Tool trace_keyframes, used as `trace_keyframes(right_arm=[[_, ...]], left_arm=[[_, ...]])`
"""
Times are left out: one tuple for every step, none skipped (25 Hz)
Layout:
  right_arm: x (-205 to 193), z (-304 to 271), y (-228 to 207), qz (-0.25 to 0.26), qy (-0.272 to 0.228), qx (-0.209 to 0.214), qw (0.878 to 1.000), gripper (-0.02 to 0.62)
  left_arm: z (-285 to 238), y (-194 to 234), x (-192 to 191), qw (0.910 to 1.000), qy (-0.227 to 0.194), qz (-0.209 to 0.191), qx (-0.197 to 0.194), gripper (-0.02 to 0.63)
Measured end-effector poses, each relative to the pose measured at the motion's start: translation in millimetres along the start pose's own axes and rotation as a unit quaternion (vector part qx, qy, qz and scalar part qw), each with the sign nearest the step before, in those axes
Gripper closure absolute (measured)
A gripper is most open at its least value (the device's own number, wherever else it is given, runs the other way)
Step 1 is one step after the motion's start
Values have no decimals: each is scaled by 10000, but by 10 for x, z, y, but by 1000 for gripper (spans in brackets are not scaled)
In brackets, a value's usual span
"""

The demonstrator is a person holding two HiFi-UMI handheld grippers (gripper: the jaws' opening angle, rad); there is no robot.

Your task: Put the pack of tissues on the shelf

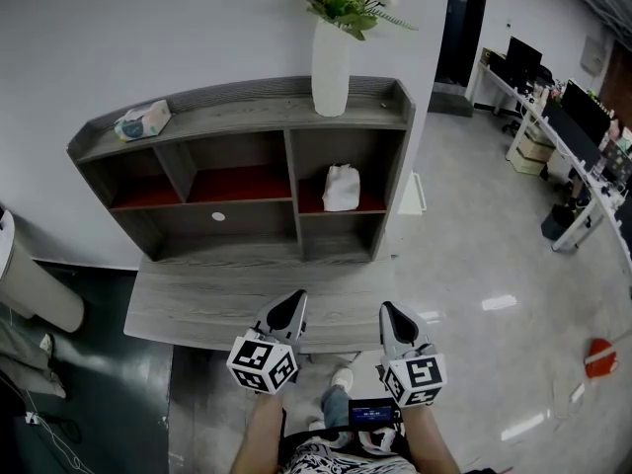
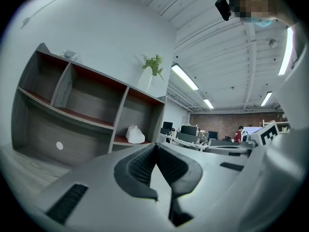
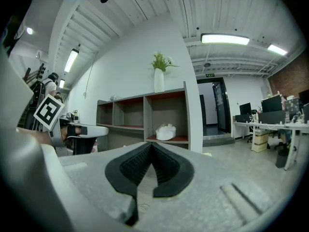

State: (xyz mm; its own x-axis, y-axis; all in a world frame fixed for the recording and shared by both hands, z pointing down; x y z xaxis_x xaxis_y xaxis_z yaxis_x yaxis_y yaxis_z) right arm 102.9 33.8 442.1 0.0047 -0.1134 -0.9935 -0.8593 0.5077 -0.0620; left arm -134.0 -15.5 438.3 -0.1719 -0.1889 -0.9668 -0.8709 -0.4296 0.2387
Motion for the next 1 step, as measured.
trace_keyframes(right_arm=[[-3,-11,-3,0,3,8,10000,591]], left_arm=[[-12,9,-6,10000,15,0,7,598]])
Point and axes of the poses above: the fingertips, and each gripper's own axes: z backward along the fingers, y to its left, x out of its top, the point moved 9 cm from there along z, backward along the fingers, and after that the axes turned 9 degrees about x, right-handed, at the moved point
